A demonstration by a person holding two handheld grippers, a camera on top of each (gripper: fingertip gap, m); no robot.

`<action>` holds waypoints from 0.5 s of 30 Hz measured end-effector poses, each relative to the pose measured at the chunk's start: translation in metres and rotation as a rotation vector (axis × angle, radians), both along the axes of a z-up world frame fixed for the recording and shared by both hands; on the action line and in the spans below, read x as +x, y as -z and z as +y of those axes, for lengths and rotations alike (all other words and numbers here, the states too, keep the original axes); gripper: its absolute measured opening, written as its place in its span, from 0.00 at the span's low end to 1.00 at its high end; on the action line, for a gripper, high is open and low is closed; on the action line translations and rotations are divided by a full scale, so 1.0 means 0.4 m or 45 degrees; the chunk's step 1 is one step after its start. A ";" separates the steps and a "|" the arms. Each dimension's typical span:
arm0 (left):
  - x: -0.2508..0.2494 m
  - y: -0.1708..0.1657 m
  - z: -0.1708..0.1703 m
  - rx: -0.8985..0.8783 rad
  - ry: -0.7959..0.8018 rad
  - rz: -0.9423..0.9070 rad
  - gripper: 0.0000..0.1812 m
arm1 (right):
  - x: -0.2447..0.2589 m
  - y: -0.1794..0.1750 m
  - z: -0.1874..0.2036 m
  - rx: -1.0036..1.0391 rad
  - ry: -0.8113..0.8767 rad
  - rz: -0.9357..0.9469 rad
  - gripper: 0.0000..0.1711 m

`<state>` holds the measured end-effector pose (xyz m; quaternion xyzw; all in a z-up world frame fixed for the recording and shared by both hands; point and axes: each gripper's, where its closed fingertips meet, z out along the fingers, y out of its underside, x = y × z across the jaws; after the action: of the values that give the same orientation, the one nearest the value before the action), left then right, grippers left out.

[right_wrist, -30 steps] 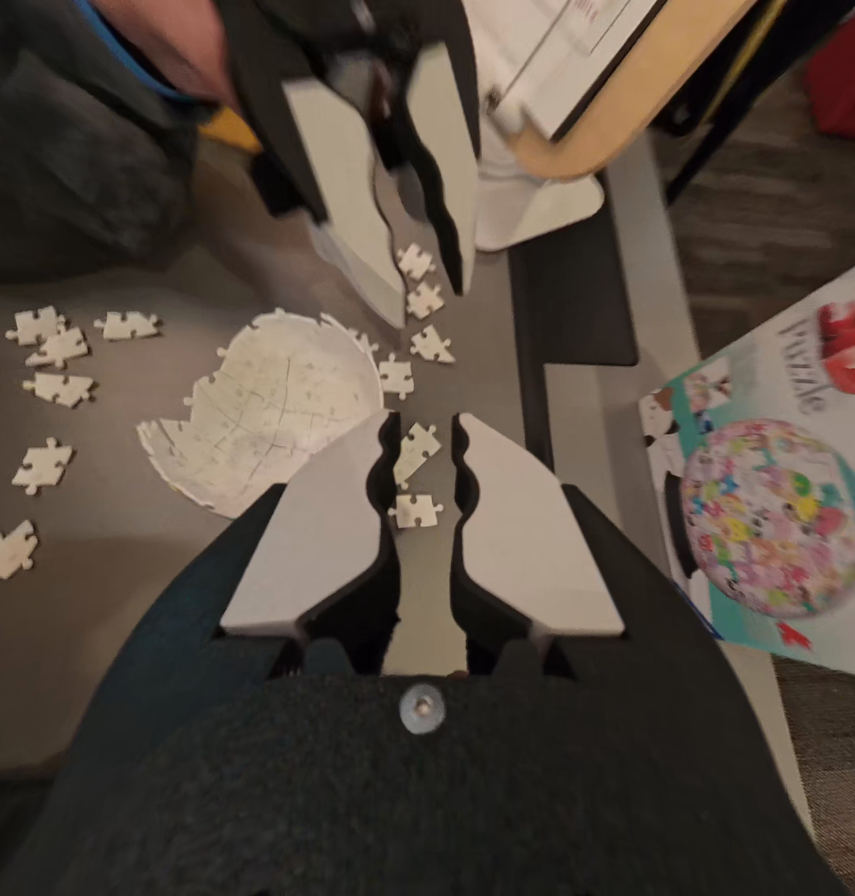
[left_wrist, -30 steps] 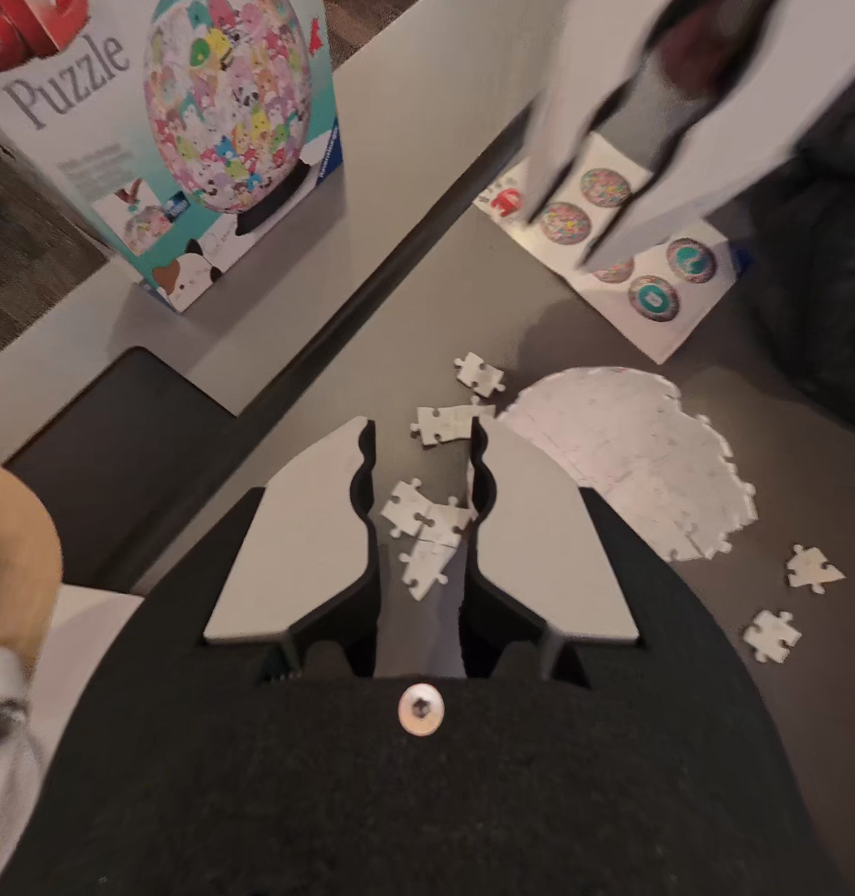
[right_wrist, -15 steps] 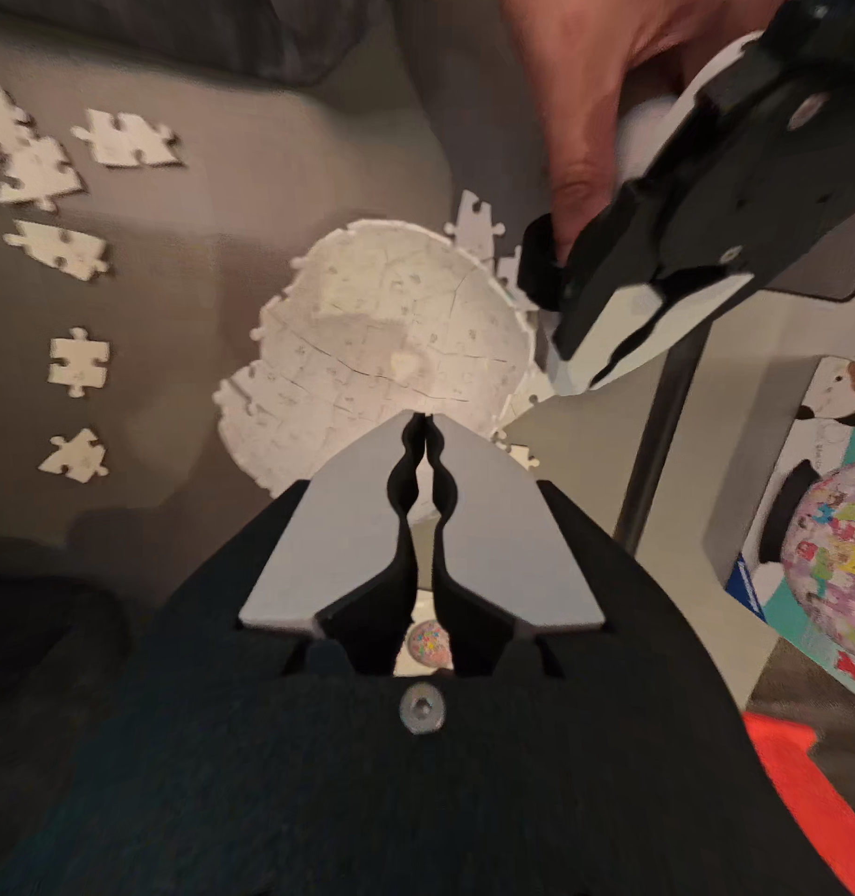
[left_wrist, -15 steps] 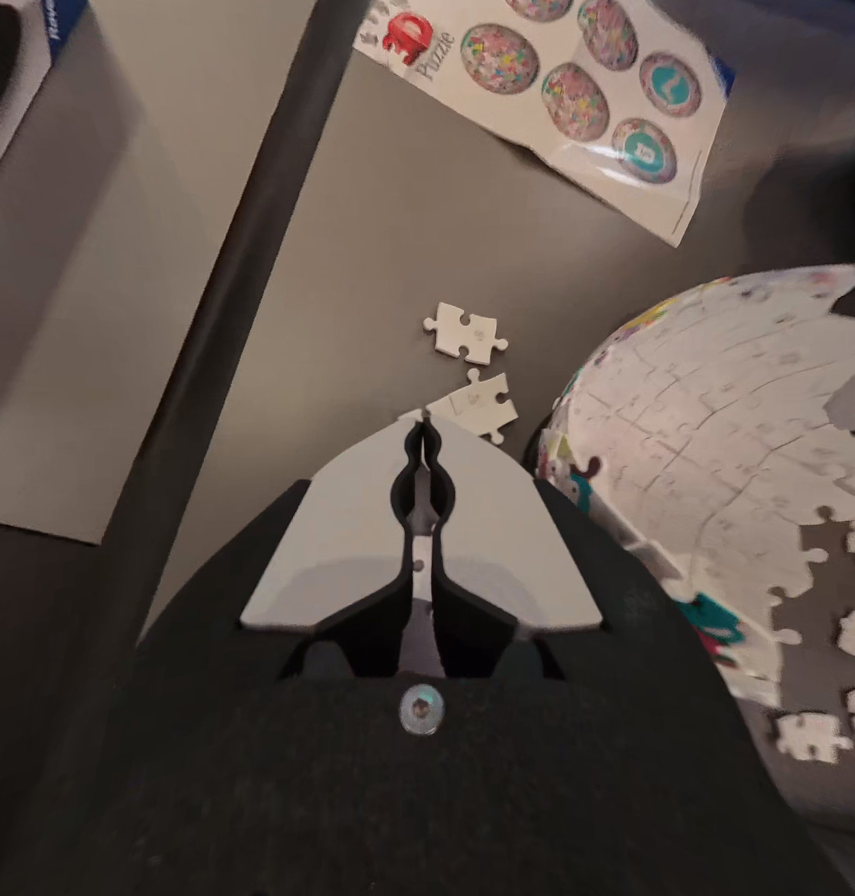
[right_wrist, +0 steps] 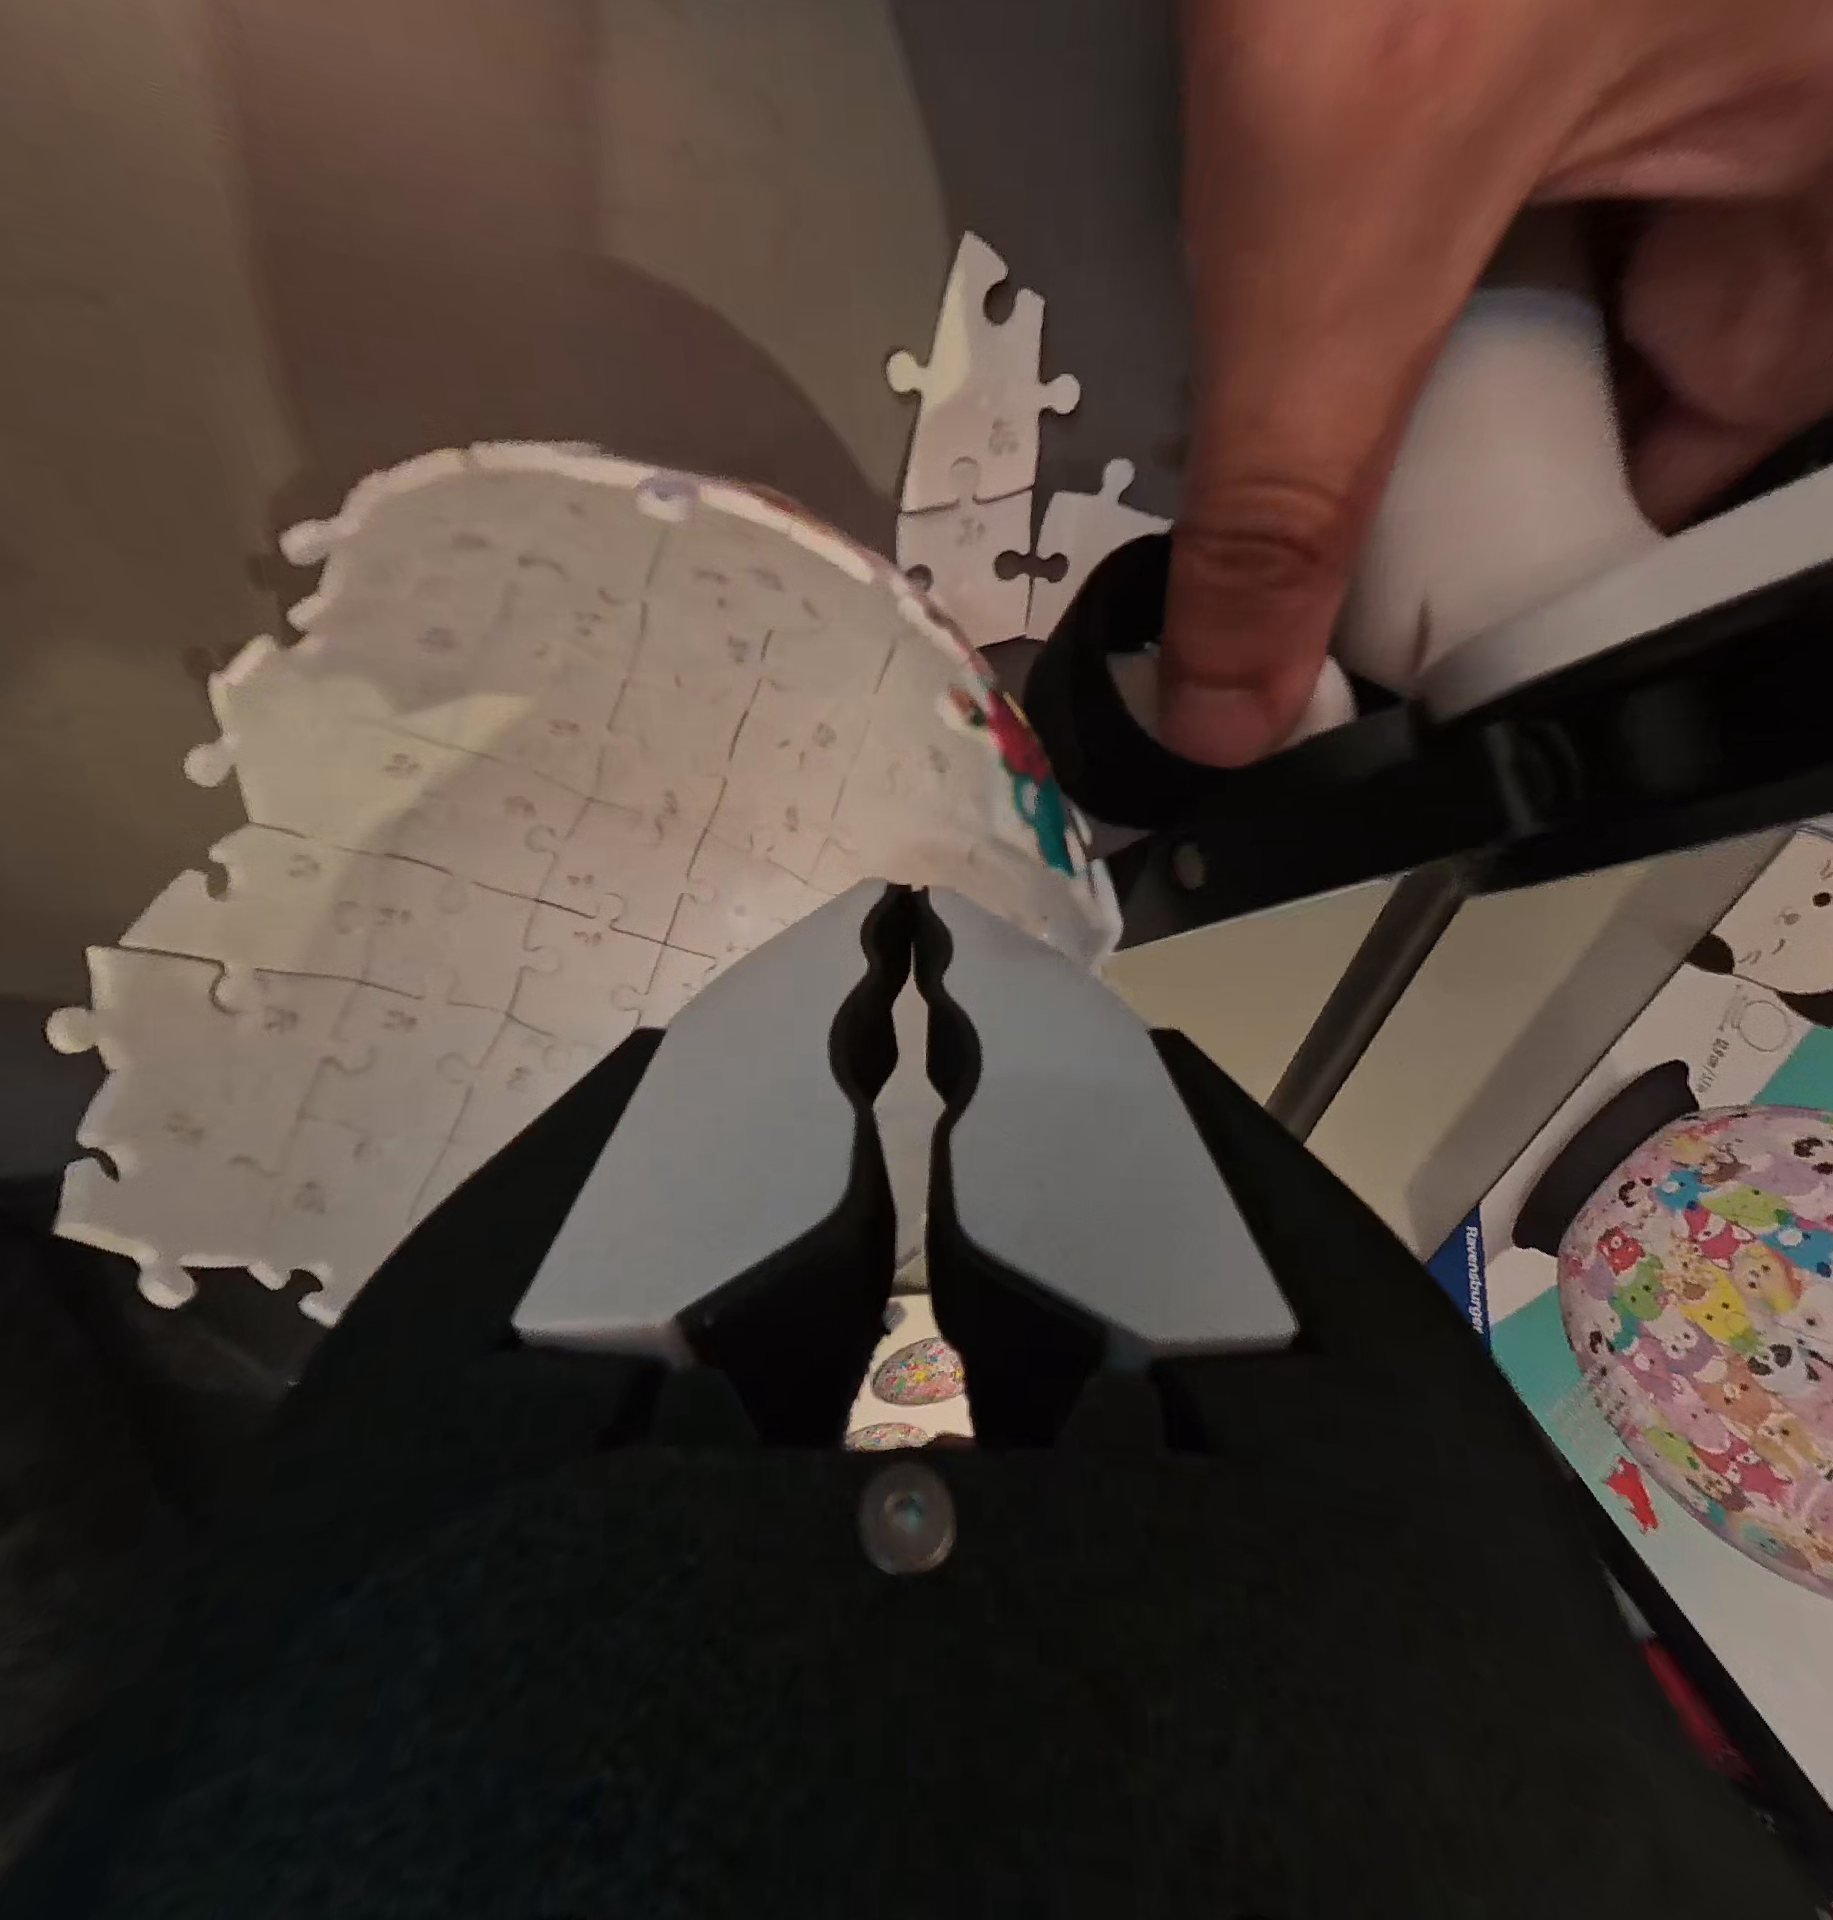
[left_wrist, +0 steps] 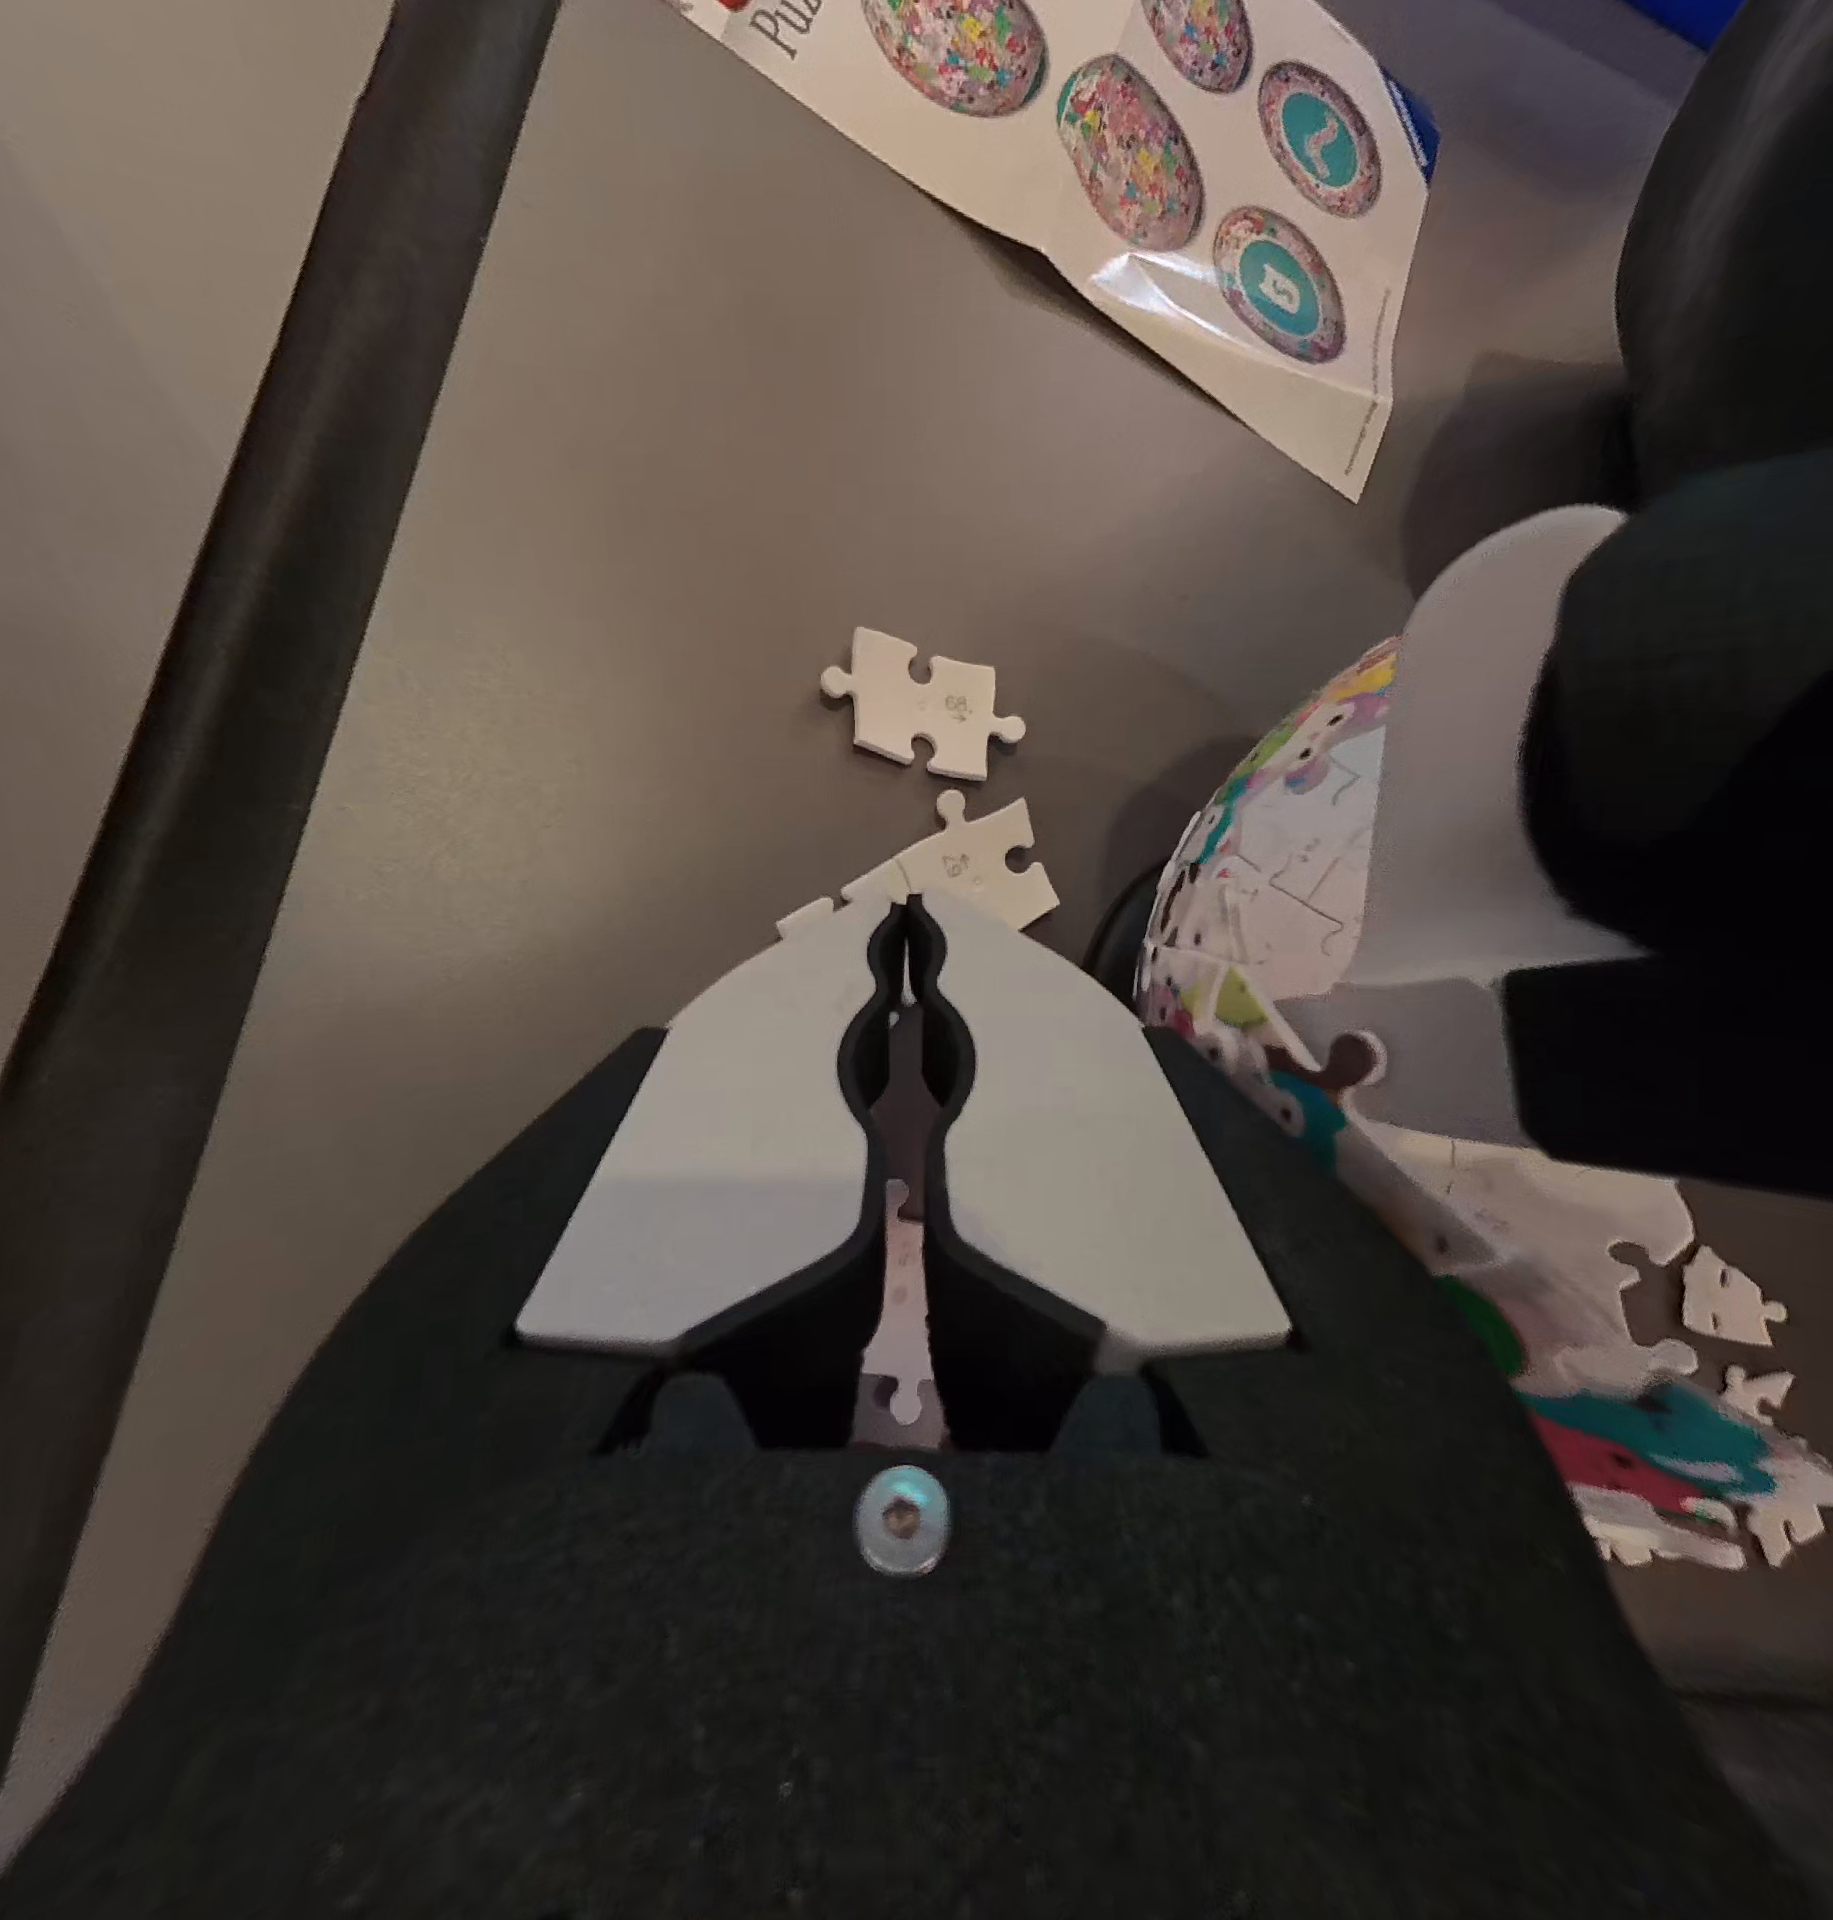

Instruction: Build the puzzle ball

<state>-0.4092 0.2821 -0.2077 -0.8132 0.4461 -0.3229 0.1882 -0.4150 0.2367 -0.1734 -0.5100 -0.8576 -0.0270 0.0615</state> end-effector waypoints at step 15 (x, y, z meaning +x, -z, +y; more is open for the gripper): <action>0.004 0.017 -0.008 -0.036 0.005 -0.003 0.00 | -0.004 0.019 0.008 0.178 0.097 -0.133 0.00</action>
<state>-0.4078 0.2789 -0.2144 -0.8145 0.4430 -0.3305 0.1767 -0.4166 0.2398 -0.1810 -0.5346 -0.8356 -0.1158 0.0510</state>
